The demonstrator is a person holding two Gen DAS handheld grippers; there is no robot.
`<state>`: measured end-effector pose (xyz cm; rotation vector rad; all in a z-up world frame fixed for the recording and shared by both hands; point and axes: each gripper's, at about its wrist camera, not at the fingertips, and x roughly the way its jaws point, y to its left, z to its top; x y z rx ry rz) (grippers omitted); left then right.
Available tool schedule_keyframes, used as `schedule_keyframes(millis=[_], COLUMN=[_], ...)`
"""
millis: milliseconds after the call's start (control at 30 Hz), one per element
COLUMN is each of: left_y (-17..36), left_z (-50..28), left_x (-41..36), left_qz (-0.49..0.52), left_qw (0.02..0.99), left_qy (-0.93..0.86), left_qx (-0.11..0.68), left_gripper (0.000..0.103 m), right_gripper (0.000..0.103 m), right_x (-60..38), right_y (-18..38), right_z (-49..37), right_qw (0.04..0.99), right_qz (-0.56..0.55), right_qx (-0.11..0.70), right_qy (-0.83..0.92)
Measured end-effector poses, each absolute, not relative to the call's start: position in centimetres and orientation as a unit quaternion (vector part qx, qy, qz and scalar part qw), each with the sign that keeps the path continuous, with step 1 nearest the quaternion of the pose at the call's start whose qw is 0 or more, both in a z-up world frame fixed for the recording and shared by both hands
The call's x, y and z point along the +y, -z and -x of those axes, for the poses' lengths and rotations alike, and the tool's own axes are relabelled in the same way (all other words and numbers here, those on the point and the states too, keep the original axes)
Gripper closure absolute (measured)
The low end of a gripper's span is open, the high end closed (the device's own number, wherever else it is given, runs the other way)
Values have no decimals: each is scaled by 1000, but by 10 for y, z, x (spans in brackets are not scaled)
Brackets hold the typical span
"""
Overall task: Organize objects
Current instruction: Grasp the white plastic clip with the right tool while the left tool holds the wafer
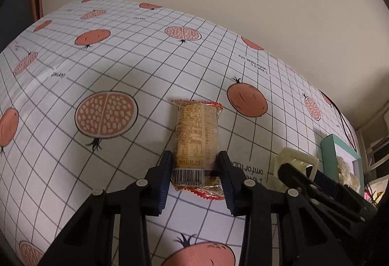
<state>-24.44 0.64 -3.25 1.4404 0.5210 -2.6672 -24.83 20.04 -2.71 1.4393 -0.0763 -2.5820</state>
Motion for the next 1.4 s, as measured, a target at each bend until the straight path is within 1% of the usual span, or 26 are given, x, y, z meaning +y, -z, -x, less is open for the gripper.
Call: schedule_keyframes(millis=[33, 67, 167, 300, 500, 533, 600, 667, 700, 1133, 1200, 1233, 1400], left_y=[32, 31, 30, 28, 28, 28, 28, 28, 29, 32, 32, 31, 32], left_z=[243, 241, 235, 227, 226, 226, 226, 227, 227, 230, 230, 230, 230], left_x=[7, 7, 7, 7, 3, 3, 4, 3, 4, 5, 4, 4, 4], left_qz=[-470, -472, -481, -488, -490, -489, -489, -488, -488, -489, -489, -489, -489], left_qw=[34, 34, 34, 35, 37, 38, 39, 41, 41, 41, 42, 42, 42], left_qy=[866, 865, 859, 853, 853, 854, 854, 855, 856, 856, 856, 856, 856], left_qx=[169, 168, 171, 180, 176, 175, 172, 171, 170, 163, 162, 161, 165], left_gripper=[64, 64, 64, 64, 64, 64, 64, 64, 64, 64, 64, 64, 64], right_gripper=[61, 63, 63, 64, 63, 62, 55, 40, 39, 39, 39, 43, 44], right_x=[202, 204, 206, 213, 215, 215, 214, 213, 213, 201, 201, 201, 199], right_y=[24, 22, 23, 27, 28, 28, 29, 30, 30, 41, 41, 42, 41], right_z=[246, 242, 235, 227, 227, 228, 230, 231, 232, 238, 238, 238, 236], right_qw=[91, 88, 86, 93, 100, 100, 104, 103, 105, 113, 112, 114, 119], right_qz=[-483, -482, -487, -481, -482, -482, -484, -483, -483, -483, -485, -486, -488], right_qx=[-29, -32, -27, -56, -67, -67, -73, -73, -75, -80, -83, -85, -82], right_qy=[870, 871, 869, 870, 868, 868, 866, 866, 866, 864, 863, 862, 861])
